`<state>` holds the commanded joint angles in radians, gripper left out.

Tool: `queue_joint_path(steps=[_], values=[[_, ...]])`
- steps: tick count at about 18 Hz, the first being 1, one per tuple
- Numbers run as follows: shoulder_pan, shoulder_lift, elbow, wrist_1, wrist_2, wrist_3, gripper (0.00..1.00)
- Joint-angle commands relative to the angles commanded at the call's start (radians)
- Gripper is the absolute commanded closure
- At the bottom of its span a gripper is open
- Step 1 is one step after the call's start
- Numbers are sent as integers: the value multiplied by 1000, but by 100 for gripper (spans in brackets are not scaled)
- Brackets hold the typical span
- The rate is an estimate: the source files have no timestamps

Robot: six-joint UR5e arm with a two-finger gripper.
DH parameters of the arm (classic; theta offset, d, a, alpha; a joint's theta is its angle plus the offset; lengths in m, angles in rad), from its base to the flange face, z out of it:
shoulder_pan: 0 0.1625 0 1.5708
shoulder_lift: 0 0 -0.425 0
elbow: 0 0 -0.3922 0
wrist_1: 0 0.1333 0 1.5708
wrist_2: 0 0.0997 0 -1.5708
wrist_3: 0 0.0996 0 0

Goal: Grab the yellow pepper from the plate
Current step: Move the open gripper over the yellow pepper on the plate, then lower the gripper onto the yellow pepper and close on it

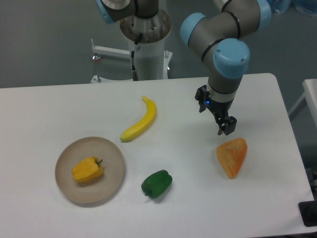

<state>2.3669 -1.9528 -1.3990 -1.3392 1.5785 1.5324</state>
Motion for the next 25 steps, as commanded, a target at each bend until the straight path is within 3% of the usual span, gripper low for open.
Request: queue_joint_path(steps=[9, 16, 21, 25], values=[[-58, 11, -21, 2, -57, -60, 0], [-268, 11, -48, 15, -86, -354, 0], [-394, -50, -29, 96, -87, -517, 0], [-466, -127, 41, 115, -84, -583, 0]])
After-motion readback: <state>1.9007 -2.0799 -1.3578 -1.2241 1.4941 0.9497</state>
